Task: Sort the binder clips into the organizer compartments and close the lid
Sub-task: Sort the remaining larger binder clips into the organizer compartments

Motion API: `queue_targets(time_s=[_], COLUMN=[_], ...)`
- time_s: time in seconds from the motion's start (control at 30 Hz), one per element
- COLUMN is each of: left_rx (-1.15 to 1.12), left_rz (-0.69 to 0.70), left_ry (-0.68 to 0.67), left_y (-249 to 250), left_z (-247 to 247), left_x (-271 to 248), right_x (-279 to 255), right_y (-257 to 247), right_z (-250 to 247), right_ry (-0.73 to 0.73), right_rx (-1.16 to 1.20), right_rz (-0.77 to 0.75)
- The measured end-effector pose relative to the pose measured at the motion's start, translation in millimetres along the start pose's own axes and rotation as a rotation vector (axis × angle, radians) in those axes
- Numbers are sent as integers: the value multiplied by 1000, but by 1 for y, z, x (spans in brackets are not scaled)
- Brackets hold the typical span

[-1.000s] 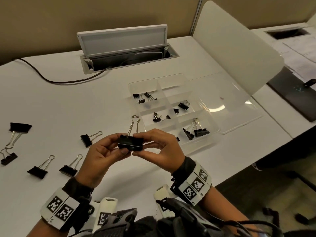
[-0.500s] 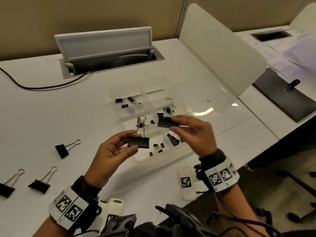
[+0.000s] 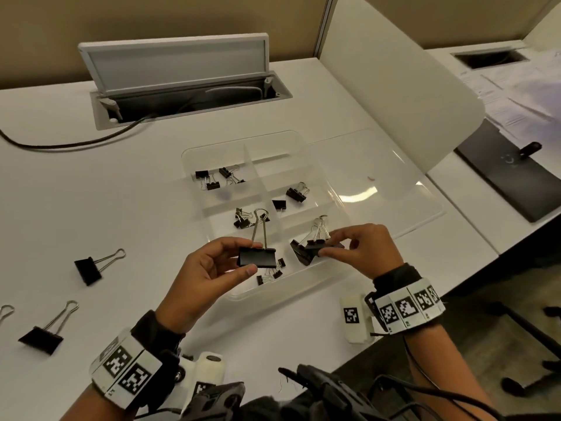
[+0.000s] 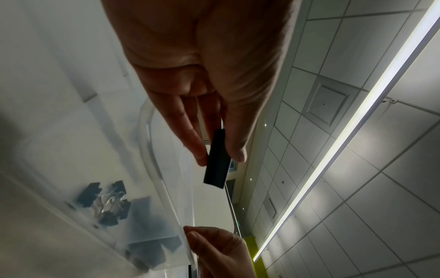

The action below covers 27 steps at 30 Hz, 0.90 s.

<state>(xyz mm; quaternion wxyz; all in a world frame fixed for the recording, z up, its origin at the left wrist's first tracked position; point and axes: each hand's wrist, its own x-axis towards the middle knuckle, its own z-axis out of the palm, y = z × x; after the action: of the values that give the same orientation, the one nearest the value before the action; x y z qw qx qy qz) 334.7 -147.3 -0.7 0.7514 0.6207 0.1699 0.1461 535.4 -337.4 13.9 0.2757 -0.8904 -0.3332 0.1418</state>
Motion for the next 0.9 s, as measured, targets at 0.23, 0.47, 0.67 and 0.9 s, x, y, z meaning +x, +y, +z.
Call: queue_targets(time_s=[0.23,0.47,0.67,0.9], left_rx=[-22,-52,-47,-77], left_rz=[-3,-36,-29,27], left_ry=[-30,-126,-96,140], left_y=[0,6,10,8], left_z=[-3,0,-5,-32], left_x=[4,5,5,4], right_x=[11,28,39,87], right_y=[2,-58,-91,-91], right_z=[-28,-13,8,-26], right_ry=[175,-175,-327,-12], right_rx=[-13,367,519,728], right_rz=[-98,-201,-254,-62])
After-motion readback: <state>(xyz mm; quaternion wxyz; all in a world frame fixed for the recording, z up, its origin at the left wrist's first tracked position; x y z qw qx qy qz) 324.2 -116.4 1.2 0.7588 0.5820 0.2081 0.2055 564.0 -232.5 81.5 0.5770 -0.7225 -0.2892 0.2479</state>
